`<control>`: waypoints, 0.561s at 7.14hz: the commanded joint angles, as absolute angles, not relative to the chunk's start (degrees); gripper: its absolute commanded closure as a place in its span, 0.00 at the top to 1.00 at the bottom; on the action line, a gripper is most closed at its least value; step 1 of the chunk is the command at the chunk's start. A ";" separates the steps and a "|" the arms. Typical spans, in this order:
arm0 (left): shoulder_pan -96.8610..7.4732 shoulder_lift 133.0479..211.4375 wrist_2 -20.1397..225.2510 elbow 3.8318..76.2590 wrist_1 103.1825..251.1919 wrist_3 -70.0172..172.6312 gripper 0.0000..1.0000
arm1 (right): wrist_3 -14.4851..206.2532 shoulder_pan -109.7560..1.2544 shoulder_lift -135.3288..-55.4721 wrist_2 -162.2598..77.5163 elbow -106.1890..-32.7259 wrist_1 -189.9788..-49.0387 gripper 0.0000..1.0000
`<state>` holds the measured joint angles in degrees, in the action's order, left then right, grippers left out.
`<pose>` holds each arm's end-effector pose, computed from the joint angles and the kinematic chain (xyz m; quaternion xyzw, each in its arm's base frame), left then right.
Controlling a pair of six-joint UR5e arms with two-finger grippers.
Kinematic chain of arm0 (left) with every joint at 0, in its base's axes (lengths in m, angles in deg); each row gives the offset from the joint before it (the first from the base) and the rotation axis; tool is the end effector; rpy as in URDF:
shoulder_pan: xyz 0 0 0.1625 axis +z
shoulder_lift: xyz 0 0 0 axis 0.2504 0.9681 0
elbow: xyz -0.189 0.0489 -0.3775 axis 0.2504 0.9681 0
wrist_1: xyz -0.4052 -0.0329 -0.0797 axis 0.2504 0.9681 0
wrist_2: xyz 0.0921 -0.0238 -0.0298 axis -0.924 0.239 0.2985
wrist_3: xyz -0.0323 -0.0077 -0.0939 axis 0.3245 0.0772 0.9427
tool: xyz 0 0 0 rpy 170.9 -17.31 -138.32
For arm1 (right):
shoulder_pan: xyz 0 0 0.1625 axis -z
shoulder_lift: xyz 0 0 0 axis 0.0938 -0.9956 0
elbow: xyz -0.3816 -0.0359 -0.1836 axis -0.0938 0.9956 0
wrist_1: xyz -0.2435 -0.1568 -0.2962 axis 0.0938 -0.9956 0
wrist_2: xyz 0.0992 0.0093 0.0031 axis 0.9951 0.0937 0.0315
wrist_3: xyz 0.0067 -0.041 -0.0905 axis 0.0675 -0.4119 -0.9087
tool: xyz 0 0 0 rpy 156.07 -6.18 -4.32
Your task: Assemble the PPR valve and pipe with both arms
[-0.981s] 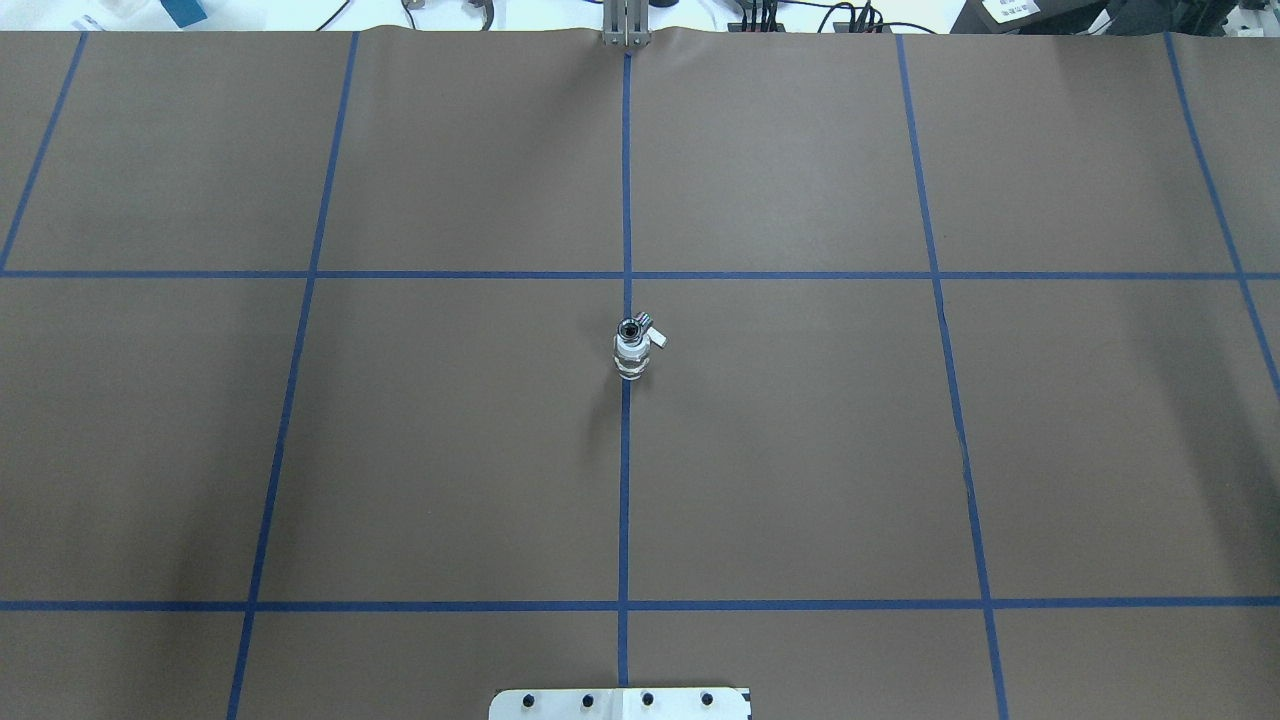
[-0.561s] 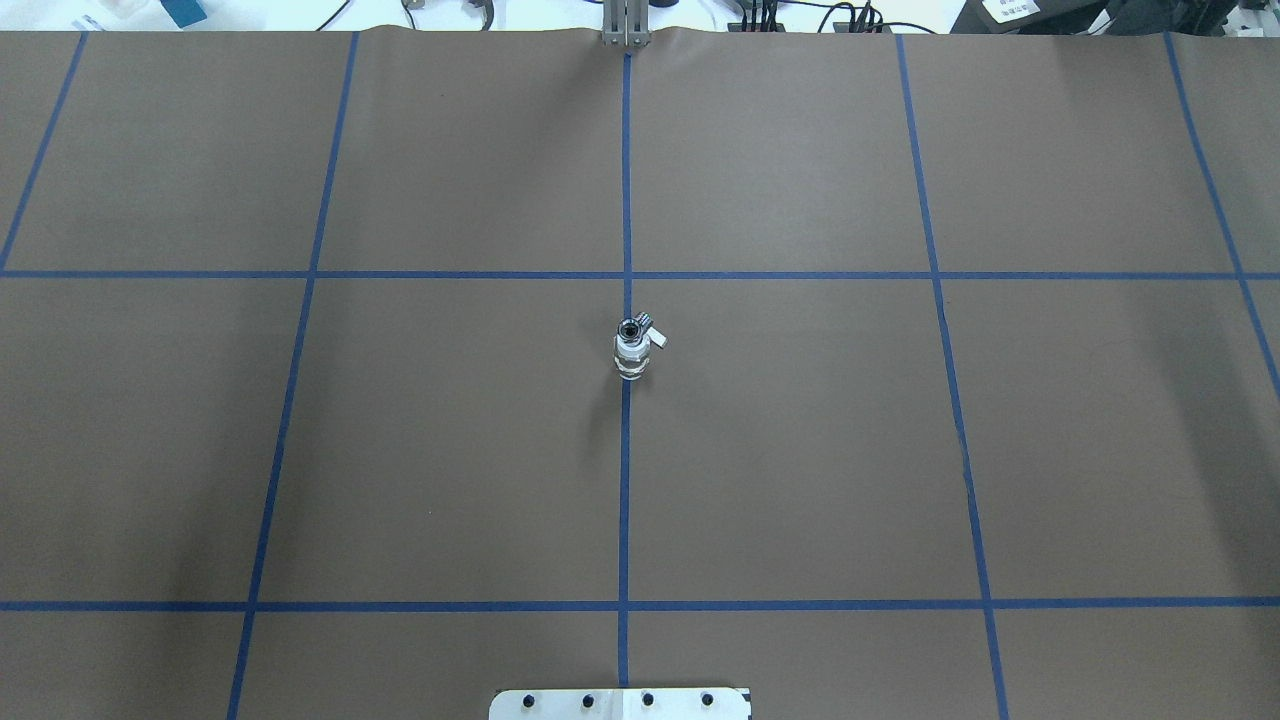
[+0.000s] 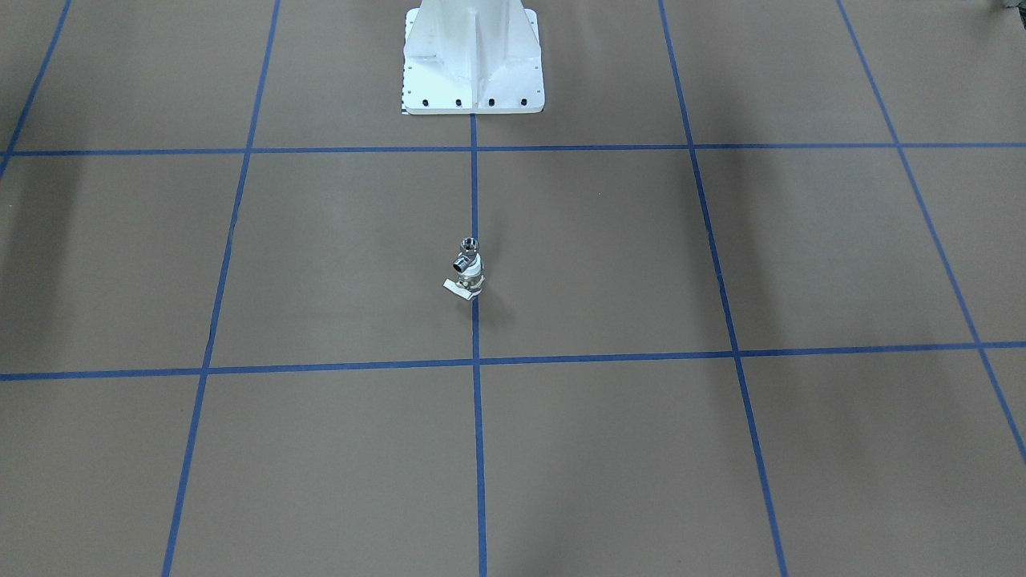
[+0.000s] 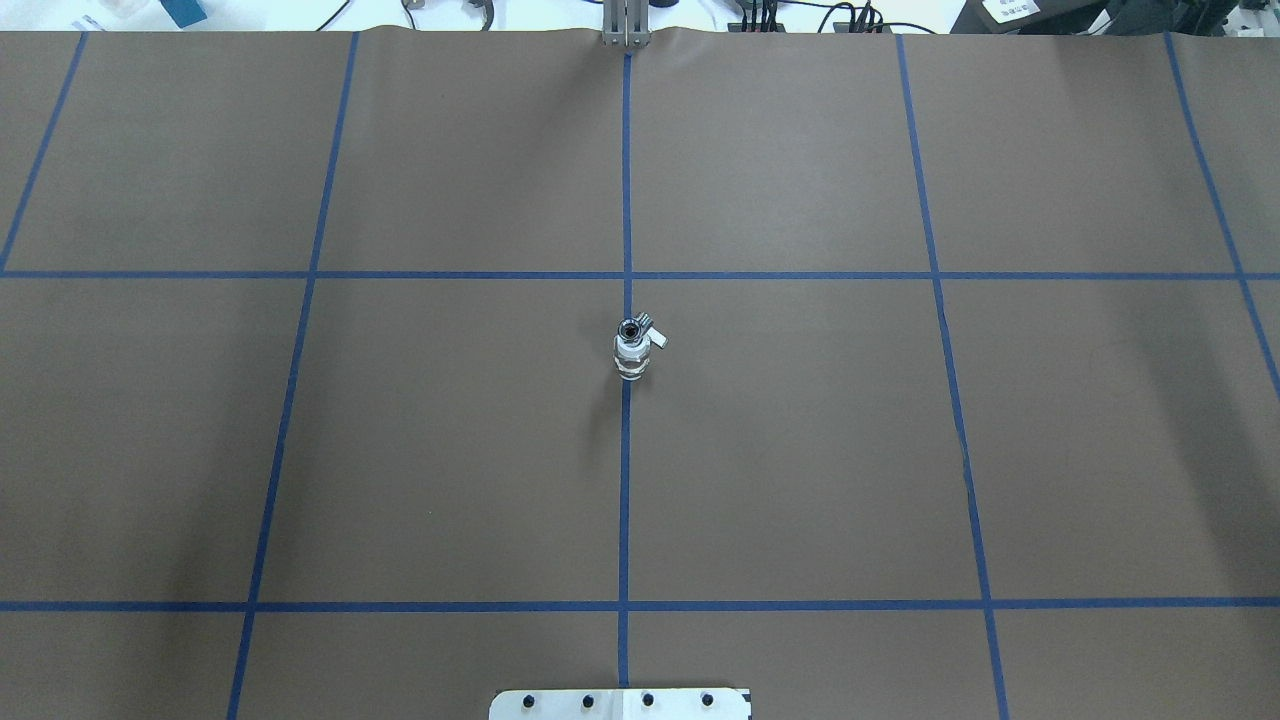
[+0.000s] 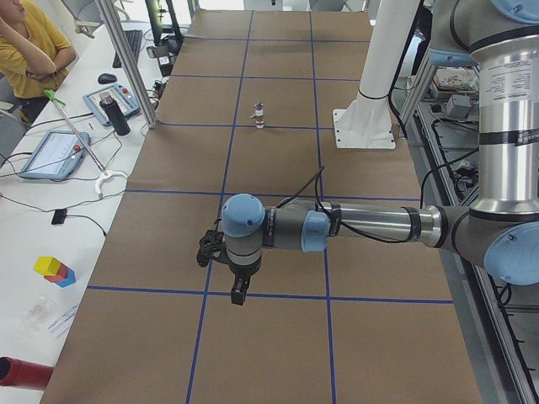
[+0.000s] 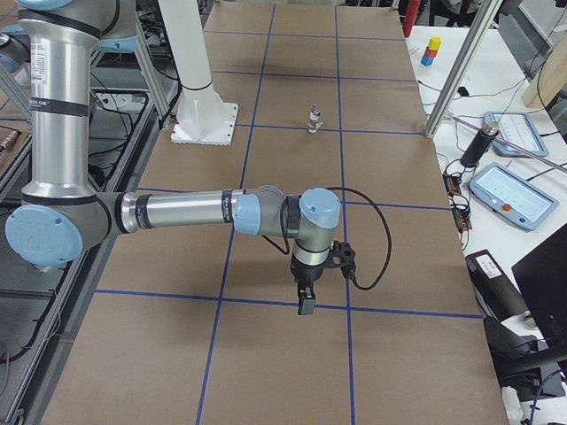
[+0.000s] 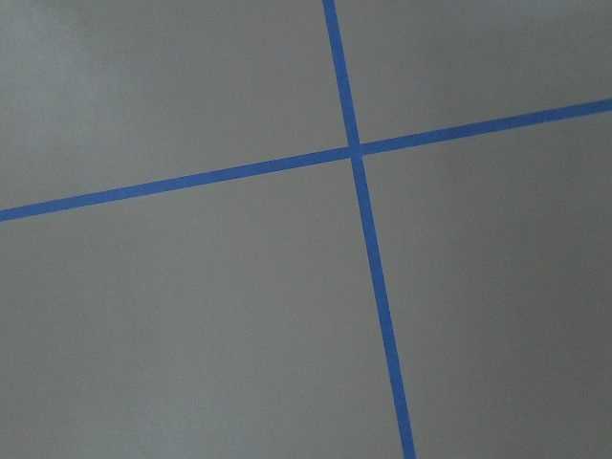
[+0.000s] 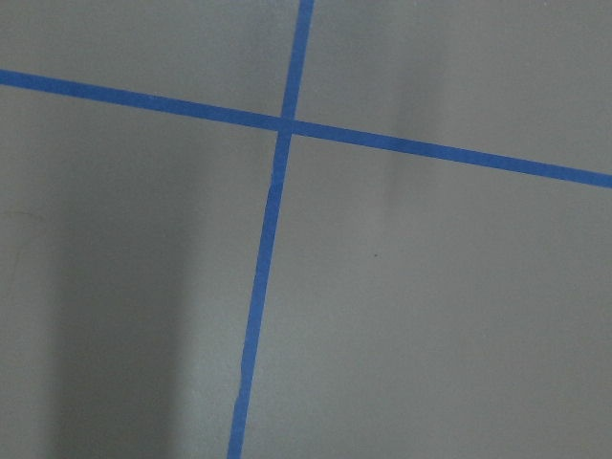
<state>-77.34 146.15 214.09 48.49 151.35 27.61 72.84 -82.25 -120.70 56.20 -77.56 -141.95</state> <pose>-0.0796 -0.4451 0.6316 0.0617 0.3627 0.0685 0.9273 0.0625 -0.4500 0.6359 -0.0176 -0.2729 -0.0669 0.9596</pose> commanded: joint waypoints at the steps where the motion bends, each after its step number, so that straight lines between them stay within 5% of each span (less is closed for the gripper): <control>1: -77.34 146.14 214.09 48.48 151.35 27.70 1.00 | 73.32 -82.16 -121.04 58.00 -76.40 -142.08 1.00; 4: -77.34 146.14 214.00 48.48 151.35 27.61 1.00 | 73.41 -82.25 -120.78 58.00 -75.43 -141.90 1.00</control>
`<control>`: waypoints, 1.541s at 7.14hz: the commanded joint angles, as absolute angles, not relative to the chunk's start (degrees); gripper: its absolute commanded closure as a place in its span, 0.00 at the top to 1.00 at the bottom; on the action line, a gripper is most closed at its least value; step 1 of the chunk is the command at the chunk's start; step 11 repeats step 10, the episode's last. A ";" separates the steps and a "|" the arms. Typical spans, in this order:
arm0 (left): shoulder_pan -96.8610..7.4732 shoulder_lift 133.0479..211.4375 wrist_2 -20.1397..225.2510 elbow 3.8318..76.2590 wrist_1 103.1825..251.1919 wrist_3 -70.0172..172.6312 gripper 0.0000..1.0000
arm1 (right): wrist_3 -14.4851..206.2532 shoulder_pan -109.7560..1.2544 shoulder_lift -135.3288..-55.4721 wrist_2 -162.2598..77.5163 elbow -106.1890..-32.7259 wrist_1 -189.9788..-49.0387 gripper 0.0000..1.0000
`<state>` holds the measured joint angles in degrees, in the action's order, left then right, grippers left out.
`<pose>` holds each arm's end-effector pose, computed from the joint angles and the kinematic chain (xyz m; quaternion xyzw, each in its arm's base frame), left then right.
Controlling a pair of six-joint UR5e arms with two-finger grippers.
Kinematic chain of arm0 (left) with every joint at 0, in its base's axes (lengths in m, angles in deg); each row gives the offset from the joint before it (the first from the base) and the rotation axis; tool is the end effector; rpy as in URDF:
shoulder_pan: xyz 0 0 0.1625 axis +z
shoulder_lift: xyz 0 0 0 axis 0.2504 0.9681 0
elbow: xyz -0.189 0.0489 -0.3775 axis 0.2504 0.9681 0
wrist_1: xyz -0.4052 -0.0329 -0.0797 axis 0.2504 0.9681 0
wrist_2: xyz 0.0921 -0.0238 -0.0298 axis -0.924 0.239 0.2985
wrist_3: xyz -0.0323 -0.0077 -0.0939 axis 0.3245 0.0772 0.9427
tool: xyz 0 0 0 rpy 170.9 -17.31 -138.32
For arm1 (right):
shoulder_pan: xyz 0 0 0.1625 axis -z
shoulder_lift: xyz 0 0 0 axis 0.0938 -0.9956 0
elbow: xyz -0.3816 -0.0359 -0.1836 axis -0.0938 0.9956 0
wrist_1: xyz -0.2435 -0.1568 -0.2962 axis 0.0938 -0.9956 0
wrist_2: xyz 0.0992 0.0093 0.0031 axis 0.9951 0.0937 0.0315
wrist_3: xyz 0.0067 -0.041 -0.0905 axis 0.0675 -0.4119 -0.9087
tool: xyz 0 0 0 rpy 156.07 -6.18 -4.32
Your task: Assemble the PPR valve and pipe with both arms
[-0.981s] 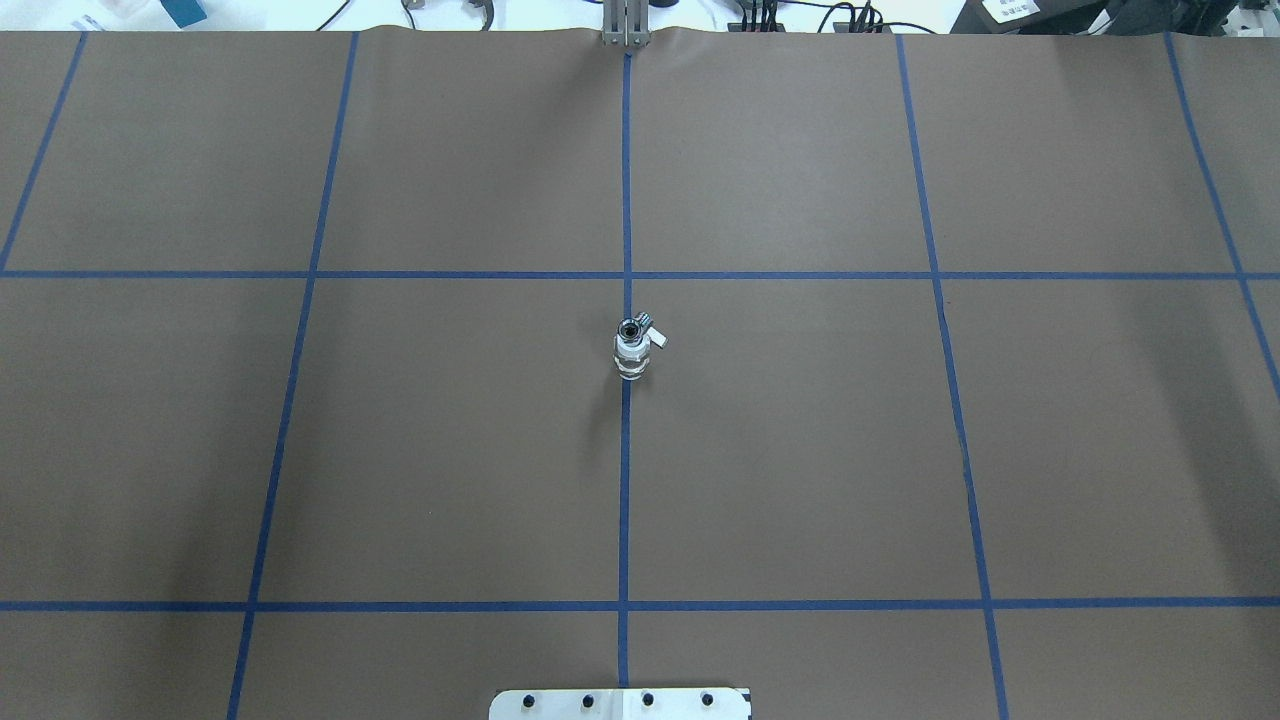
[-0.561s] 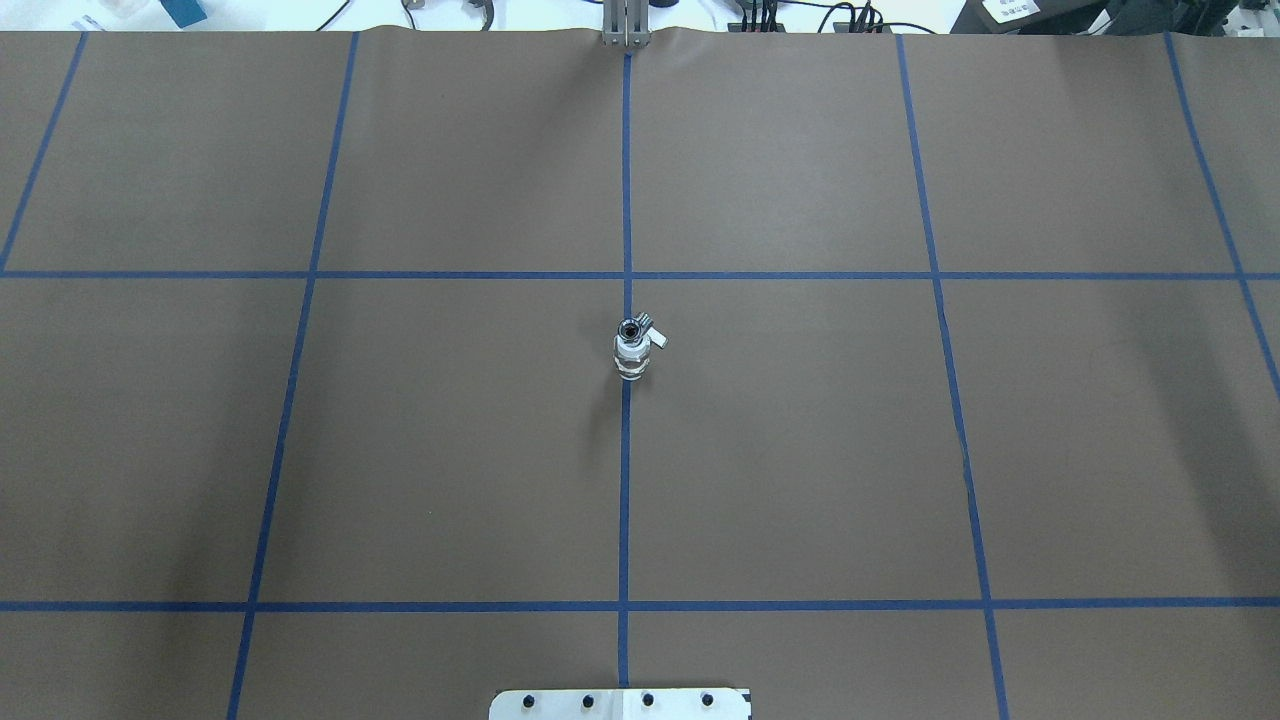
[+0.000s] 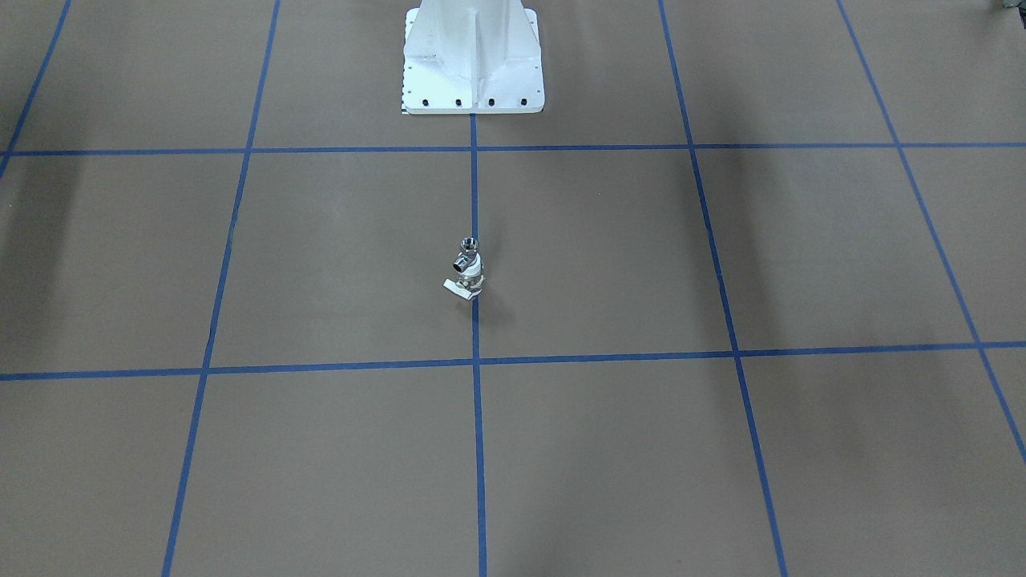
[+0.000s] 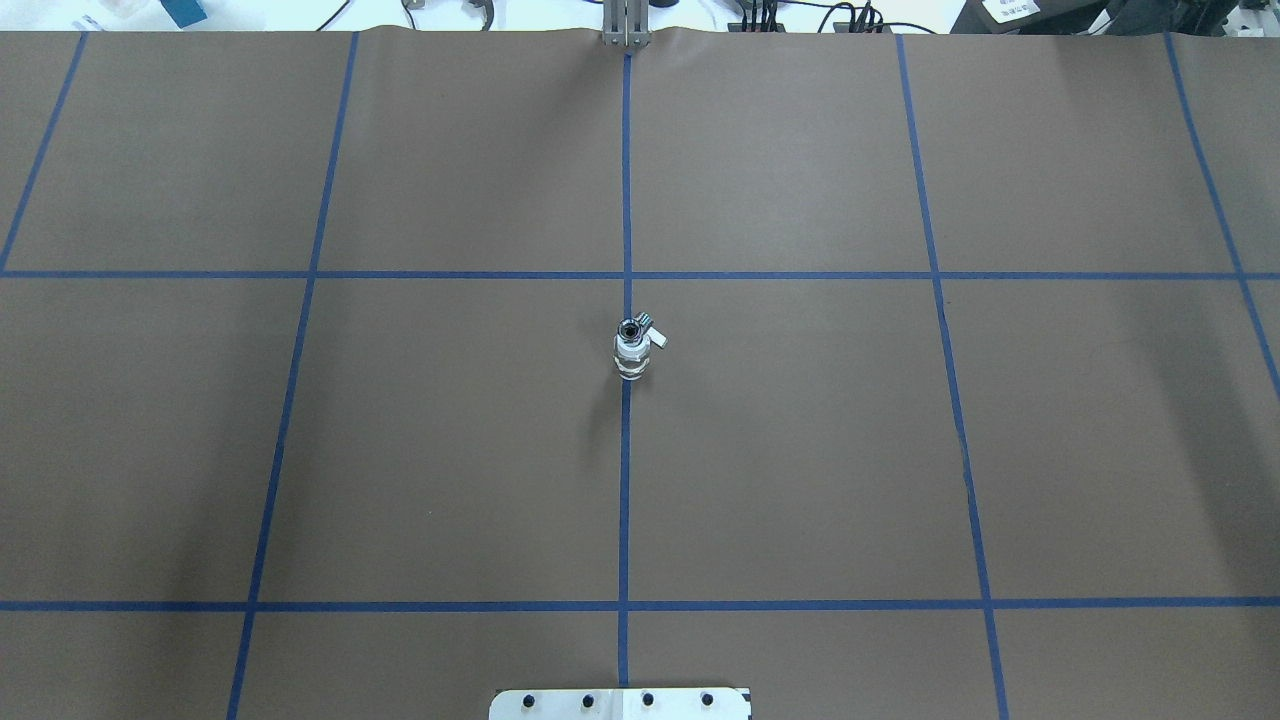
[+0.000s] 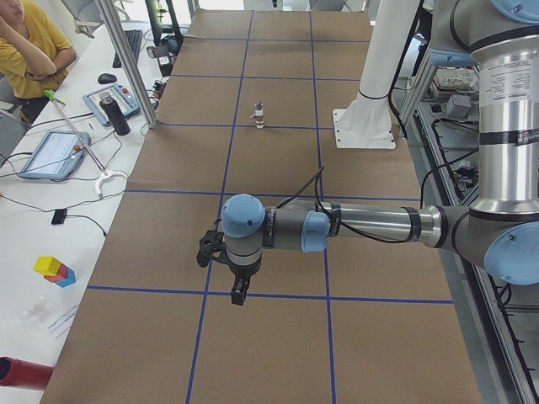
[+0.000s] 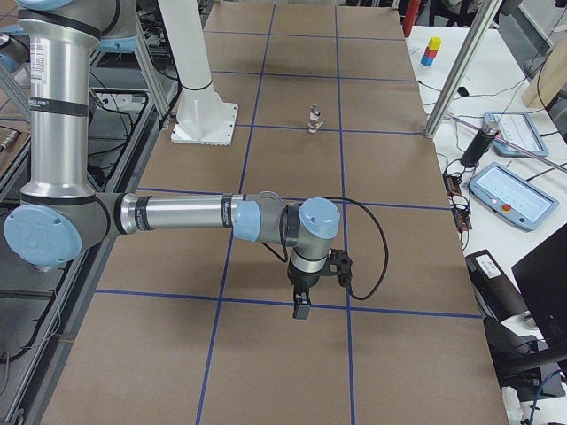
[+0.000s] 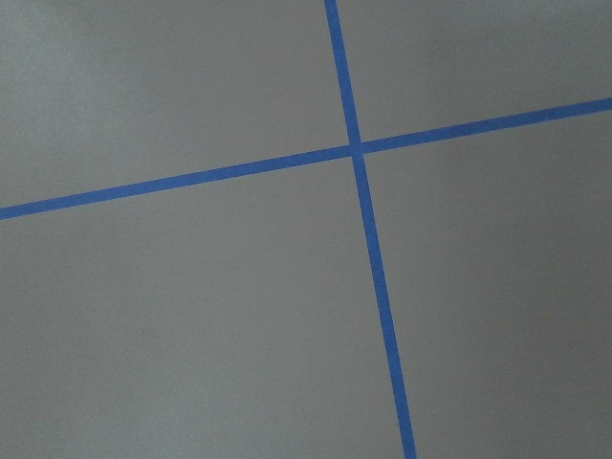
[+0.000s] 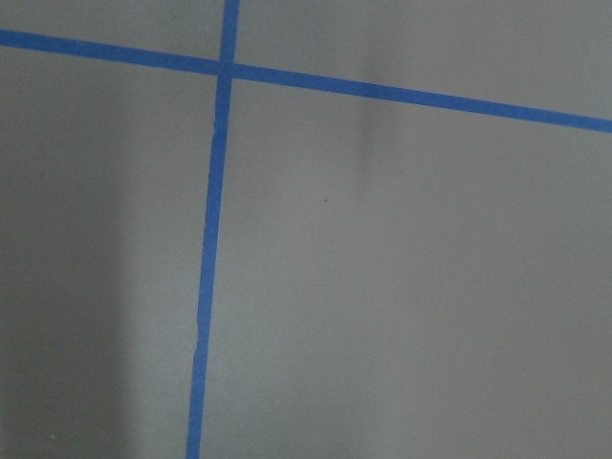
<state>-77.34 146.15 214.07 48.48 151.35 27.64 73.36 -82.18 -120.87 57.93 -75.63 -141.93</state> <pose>-0.0796 -0.4450 0.6317 0.0615 0.3626 0.0683 0.9274 0.0596 -0.4467 0.6519 -0.0359 -0.2876 -0.0572 0.9554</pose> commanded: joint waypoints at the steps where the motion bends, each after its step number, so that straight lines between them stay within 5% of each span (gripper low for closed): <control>1: -77.34 146.14 214.00 48.48 151.35 27.61 1.00 | 73.41 -82.25 -120.78 58.09 -75.51 -141.90 1.00; 11: -77.26 146.14 214.09 48.48 151.35 27.61 1.00 | 73.32 -82.16 -120.87 59.58 -74.90 -141.90 1.00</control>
